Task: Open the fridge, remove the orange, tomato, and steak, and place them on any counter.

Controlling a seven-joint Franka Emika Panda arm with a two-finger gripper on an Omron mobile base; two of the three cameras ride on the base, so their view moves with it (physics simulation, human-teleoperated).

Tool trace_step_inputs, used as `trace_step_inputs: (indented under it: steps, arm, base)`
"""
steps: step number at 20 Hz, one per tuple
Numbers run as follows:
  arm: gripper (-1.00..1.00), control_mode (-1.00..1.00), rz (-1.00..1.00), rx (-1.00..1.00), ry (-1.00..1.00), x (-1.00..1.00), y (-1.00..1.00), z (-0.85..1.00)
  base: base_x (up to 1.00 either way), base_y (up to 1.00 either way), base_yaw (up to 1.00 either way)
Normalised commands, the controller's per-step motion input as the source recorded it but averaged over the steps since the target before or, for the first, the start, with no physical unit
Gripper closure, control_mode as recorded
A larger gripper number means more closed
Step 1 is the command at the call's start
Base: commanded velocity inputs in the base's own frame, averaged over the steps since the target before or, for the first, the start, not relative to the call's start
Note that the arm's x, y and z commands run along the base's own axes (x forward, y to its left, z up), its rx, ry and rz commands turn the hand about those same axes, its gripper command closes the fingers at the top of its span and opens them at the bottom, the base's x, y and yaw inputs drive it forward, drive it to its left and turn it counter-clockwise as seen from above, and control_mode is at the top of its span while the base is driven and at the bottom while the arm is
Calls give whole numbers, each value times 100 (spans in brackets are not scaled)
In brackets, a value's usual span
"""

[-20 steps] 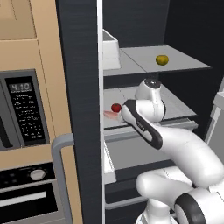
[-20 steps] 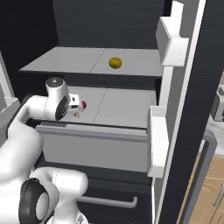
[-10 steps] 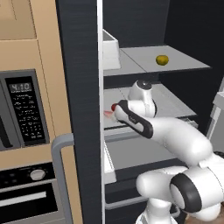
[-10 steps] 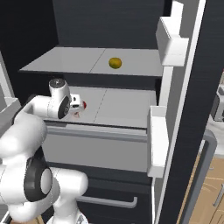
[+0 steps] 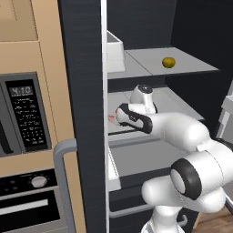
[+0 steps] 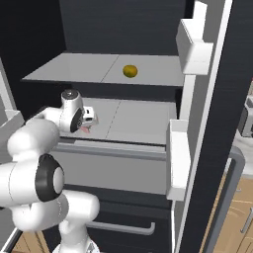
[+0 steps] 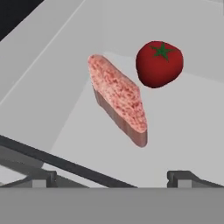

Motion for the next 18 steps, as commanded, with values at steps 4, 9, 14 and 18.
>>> trace_step_inputs:
  steps: [4, 9, 14, 18]
  arm:
    - [-100, -100, 0, 0, 2, 33, 3, -22]
    - [-100, -100, 0, 0, 2, 40, 1, -16]
    - [-100, -100, 0, 0, 4, 42, 4, -22]
    - [-100, -100, 0, 0, 5, 39, 5, -26]
  base:
    - [0, 0, 0]
    - [0, 0, 0]
    - [0, 0, 0]
    - [0, 0, 0]
